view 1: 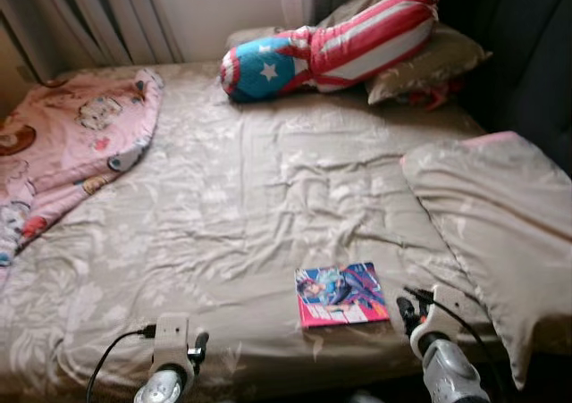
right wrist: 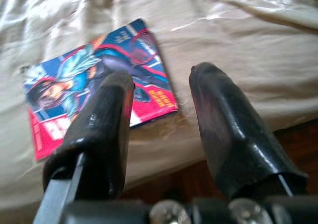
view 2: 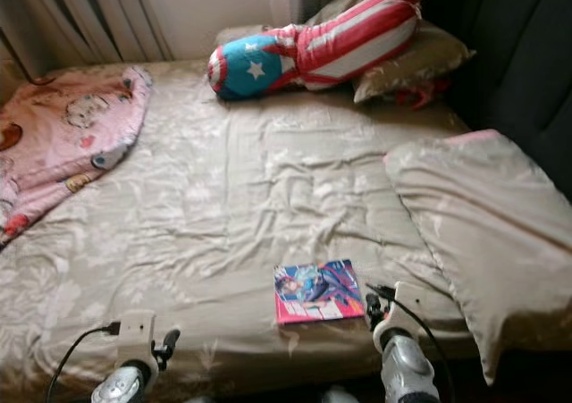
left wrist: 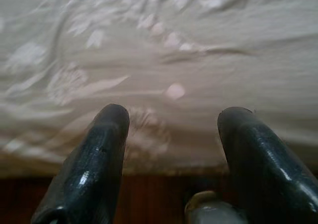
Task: Clean up the room
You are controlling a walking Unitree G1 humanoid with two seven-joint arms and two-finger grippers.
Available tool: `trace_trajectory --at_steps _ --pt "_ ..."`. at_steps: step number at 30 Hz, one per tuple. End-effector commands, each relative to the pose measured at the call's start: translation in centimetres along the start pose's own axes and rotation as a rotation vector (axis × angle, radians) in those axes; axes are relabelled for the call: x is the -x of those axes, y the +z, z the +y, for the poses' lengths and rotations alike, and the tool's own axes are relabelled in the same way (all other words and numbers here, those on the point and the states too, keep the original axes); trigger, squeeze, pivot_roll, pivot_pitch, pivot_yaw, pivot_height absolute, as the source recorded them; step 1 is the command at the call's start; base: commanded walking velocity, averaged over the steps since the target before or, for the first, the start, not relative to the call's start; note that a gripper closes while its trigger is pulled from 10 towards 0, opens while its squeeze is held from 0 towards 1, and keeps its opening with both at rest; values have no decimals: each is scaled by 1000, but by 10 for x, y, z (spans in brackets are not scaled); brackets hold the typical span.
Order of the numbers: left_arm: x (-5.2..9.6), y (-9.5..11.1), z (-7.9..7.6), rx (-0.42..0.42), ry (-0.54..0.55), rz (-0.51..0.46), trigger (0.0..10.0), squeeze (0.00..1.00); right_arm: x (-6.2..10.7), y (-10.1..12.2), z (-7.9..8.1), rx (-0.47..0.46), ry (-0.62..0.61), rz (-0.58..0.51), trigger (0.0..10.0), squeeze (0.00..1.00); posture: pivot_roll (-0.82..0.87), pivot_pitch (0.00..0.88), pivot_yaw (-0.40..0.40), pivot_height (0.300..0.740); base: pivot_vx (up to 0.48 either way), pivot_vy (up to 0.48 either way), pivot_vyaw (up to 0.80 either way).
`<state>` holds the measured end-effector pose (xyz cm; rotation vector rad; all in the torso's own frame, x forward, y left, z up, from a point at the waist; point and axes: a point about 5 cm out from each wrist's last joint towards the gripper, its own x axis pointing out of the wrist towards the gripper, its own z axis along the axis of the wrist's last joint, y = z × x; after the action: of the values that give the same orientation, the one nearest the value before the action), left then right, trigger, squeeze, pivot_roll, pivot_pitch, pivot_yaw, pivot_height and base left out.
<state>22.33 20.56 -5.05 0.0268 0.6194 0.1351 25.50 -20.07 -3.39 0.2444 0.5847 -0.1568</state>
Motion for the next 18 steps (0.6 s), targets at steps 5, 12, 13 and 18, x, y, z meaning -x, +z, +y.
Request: trace_trajectory --at_steps 5,12,13,18 --pt "3 -16 1 40 0 103 10000 0 7 -24 -6 3 -31 105 10000 0 -68 0 -1 740 0 0 0" --pt "11 -37 1 65 17 217 10000 0 21 -55 -20 67 -78 251 10000 0 -72 0 -5 740 0 0 0" --pt "10 -37 1 65 16 217 10000 0 21 -55 -21 69 -82 251 10000 0 -69 0 -9 740 0 0 0" --pt "8 -31 2 91 33 208 10000 0 20 -53 -22 98 -69 252 10000 0 -46 0 -35 740 0 0 0"
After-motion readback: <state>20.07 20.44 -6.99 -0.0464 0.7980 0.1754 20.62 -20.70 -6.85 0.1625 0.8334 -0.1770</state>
